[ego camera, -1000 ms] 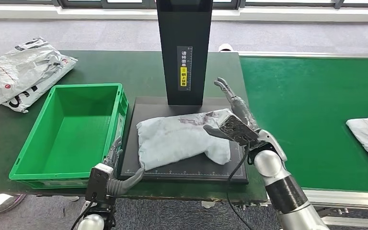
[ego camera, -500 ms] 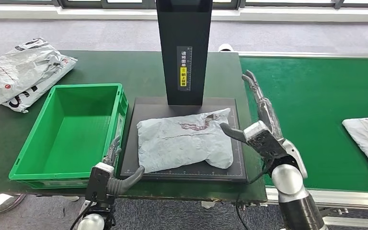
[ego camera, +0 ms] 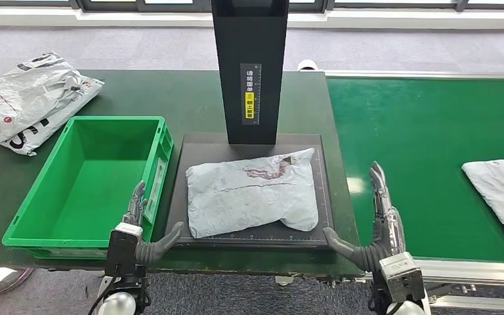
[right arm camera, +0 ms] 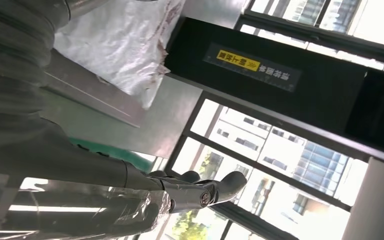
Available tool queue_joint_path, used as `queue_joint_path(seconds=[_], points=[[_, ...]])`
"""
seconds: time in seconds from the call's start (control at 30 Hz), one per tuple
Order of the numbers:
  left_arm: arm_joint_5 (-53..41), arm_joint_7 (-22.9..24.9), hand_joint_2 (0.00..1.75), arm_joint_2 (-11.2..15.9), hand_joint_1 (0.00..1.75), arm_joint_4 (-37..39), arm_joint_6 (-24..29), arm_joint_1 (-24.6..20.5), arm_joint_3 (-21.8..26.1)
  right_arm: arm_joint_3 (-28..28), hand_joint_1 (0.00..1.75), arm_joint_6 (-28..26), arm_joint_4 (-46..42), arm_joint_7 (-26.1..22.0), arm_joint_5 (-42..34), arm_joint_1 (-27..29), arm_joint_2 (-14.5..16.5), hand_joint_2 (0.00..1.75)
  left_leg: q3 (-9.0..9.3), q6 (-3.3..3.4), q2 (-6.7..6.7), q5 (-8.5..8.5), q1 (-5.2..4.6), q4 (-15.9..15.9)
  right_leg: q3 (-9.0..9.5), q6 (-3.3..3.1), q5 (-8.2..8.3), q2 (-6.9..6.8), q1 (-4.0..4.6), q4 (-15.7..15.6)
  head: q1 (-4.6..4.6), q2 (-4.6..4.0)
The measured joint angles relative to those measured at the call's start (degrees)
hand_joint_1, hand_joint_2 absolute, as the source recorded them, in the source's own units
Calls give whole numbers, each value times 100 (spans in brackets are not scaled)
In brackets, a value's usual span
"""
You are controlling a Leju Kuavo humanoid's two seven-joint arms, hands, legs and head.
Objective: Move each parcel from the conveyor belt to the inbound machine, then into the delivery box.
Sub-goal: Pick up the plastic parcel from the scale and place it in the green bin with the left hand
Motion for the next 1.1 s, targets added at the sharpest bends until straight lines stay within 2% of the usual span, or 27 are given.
queue_joint_path(seconds=[0.2,0.53,0.7,0.8,0.93,1.0,1.1], points=[[2,0,175,0,0,-76,35,0,1,0,0,-106,0,12,-93,219,-72,175,1,1,1,0,-1,1,3,1,0,1,-2,-1,0,0],[2,-19,175,0,0,-98,65,-1,1,0,0,-91,1,43,-165,277,-118,175,4,1,1,1,-1,1,5,1,-1,1,-1,0,0,0],[-249,-168,175,0,0,-261,478,-82,-15,69,0,-48,119,4,-646,293,-141,175,4,1,1,1,-1,1,5,1,-1,0,-1,0,0,0],[-867,-27,175,5,0,-432,932,-242,-120,152,0,-55,185,74,-646,261,-34,175,6,0,1,2,-1,1,6,1,0,1,-1,0,0,0],[-2160,415,175,37,0,-545,1453,-550,-457,167,0,76,190,313,-481,155,239,175,11,0,1,7,-1,1,9,0,1,-1,-1,1,0,0],[-3017,665,175,55,0,-511,1394,-780,-686,166,0,182,192,383,-408,72,368,175,14,1,1,10,-1,3,8,2,3,-1,-1,0,-1,0],[-4753,1136,175,43,0,-50,758,-1496,-1302,154,0,452,195,550,-210,-117,609,175,12,13,-15,19,-3,6,15,7,9,-22,-3,-1,-1,0]])
